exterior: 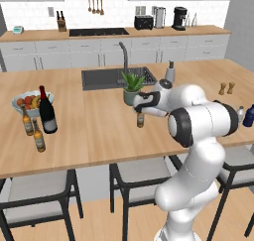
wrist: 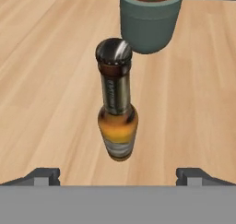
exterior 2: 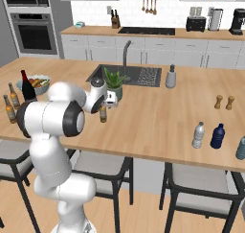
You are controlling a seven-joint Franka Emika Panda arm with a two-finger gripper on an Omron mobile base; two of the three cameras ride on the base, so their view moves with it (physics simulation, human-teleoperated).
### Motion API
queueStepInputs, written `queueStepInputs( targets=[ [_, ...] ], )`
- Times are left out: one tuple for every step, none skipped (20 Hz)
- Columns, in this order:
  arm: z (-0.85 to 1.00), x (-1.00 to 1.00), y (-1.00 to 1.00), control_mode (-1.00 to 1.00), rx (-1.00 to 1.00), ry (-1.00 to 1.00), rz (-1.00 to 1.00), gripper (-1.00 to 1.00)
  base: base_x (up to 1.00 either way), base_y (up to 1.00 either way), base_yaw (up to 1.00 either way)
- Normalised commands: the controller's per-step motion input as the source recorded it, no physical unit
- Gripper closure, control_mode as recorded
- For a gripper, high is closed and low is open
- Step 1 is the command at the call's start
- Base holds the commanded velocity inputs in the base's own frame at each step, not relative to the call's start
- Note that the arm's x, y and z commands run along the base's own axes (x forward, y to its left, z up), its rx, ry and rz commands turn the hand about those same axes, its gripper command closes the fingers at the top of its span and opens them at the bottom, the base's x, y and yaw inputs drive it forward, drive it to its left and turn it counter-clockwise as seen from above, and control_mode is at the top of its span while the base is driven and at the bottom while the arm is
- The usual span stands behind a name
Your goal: Move the plastic bottles in the middle to the plastics group, and the glass bottles in the middle to the glass group.
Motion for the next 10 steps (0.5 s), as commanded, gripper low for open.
queueStepInputs(
  targets=[
    [-0.16,0.24,0.06,-1.0,0.0,0.0,0.0,-1.0,0.0,0.0,0.0],
    [-0.19,0.23,0.09,-1.0,0.0,0.0,0.01,-1.0,0.0,0.0,0.0],
    [-0.16,0.21,0.09,-1.0,0.0,0.0,0.01,-1.0,0.0,0.0,0.0],
    [-0.11,0.21,0.11,-1.0,0.0,0.0,0.0,-1.0,0.0,0.0,0.0],
    [-0.03,0.21,0.1,-1.0,0.0,0.0,0.0,-1.0,0.0,0.0,0.0],
    [-0.03,0.22,0.06,-1.0,0.0,0.0,0.0,-1.0,0.0,0.0,0.0],
    [-0.05,0.25,0.02,-1.0,0.0,0.0,0.0,-1.0,0.0,0.0,0.0],
    [-0.1,0.26,0.02,-1.0,0.0,0.0,0.0,-1.0,0.0,0.0,0.0],
    [-0.11,0.28,0.0,-1.0,0.0,0.0,0.0,-1.0,0.0,0.0,0.0],
    [-0.11,0.27,0.0,-1.0,0.0,0.0,0.0,-1.0,0.0,0.0,0.0]
  ],
)
